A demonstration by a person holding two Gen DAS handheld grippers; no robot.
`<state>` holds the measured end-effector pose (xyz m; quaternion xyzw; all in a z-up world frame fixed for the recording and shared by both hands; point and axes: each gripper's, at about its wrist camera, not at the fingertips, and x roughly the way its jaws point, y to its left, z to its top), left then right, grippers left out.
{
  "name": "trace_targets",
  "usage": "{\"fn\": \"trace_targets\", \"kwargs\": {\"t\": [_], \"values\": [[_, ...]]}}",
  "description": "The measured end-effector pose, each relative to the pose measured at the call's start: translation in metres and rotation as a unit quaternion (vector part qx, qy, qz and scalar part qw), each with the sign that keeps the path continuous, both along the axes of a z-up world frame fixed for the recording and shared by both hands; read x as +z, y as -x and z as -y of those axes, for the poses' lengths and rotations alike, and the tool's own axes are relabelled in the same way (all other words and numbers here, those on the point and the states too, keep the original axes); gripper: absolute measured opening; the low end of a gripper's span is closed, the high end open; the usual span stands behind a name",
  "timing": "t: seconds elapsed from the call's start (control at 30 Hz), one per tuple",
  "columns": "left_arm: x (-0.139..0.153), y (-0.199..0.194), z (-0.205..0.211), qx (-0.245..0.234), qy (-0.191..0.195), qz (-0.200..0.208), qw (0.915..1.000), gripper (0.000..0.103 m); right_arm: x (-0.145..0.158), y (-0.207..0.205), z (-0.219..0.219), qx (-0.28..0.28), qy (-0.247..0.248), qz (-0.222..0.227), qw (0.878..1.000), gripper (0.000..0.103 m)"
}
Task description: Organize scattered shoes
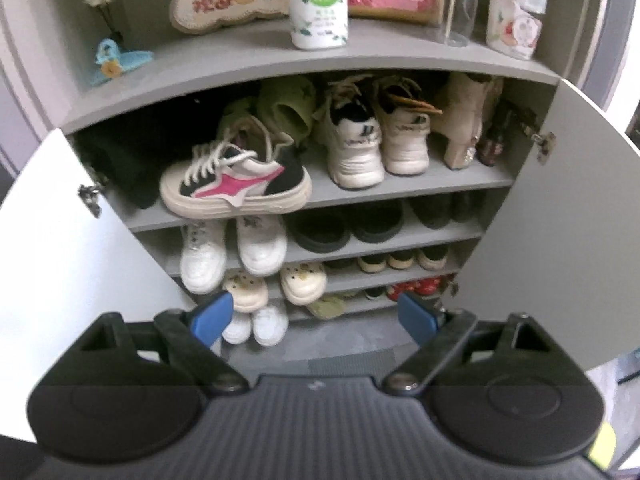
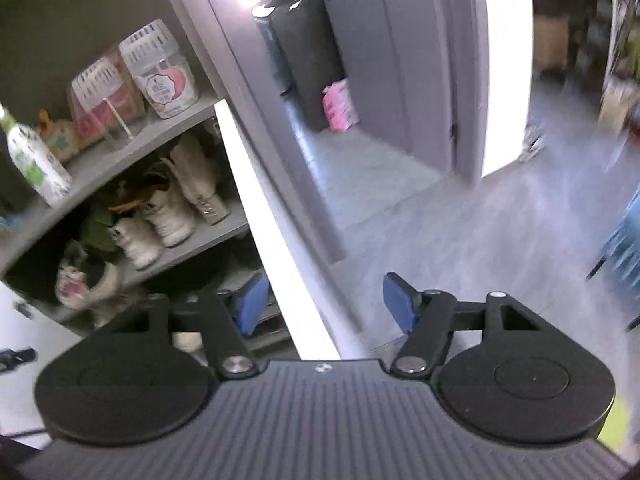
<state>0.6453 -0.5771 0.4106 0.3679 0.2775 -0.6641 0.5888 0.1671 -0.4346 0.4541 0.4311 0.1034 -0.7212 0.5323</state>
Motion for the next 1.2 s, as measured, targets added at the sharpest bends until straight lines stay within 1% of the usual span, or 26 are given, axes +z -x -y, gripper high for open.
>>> {"fn": "trace_targets", "kwargs": {"t": [0.03,0.07,0.1,0.13,0.23,0.37,0.47,0.53,0.63,0.8,0.9,1.0,1.07,1.13,1.2], "values": [[0.002,0.0,0.001,0.006,0.002,-0.001,1.0,0.091,-0.004,0.006,0.002,0.005,0.001,0.024,1.0,0.057],[0.003,0.0,0.002,0.012,0.003,-0.003,0.9999,0.091,-0.006,0.009,0.004,0.011,-0.001,0.036,0.999,0.055],[0.005,0.001,0.004,0.017,0.005,-0.004,0.9998,0.091,-0.01,0.012,0.008,0.025,-0.007,0.055,0.998,0.051],[0.007,0.001,0.005,0.023,0.006,-0.006,0.9997,0.091,-0.011,0.013,0.009,0.032,-0.009,0.061,0.998,0.05],[0.012,0.001,0.008,0.041,0.011,-0.01,0.9991,0.091,-0.013,0.014,0.013,0.053,-0.015,0.099,0.994,0.051],[0.017,0.011,0.01,0.03,0.02,-0.011,0.9993,0.091,-0.008,0.013,0.02,0.087,-0.026,0.101,0.991,0.051],[0.021,0.017,0.009,0.019,0.026,-0.008,0.9994,0.091,-0.005,0.016,0.024,0.116,-0.029,0.114,0.986,0.051],[0.023,0.02,0.008,0.012,0.03,-0.005,0.9995,0.091,-0.007,0.019,0.025,0.143,-0.026,0.137,0.98,0.052],[0.018,0.021,0.009,0.007,0.026,-0.004,0.9996,0.091,-0.011,0.024,0.029,0.175,-0.014,0.191,0.966,0.052],[0.015,0.016,0.015,0.014,0.015,-0.014,0.9997,0.091,-0.028,0.012,0.033,0.181,0.006,0.281,0.942,0.051],[0.01,0.008,0.017,0.019,0.009,-0.02,0.9996,0.091,-0.04,-0.007,0.041,0.175,0.014,0.335,0.926,0.051],[0.005,-0.001,0.019,0.024,0.002,-0.027,0.9994,0.091,-0.052,-0.035,0.055,0.166,-0.005,0.353,0.921,0.048],[0.002,-0.006,0.02,0.027,-0.002,-0.031,0.9991,0.091,-0.056,-0.051,0.067,0.165,-0.004,0.365,0.916,0.048],[-0.002,-0.03,0.024,0.031,-0.007,-0.041,0.9986,0.091,-0.061,-0.066,0.079,0.164,-0.002,0.378,0.911,0.047],[-0.008,-0.042,0.031,0.034,-0.007,-0.043,0.9985,0.091,-0.067,-0.083,0.092,0.162,0.0,0.393,0.905,0.047]]}}
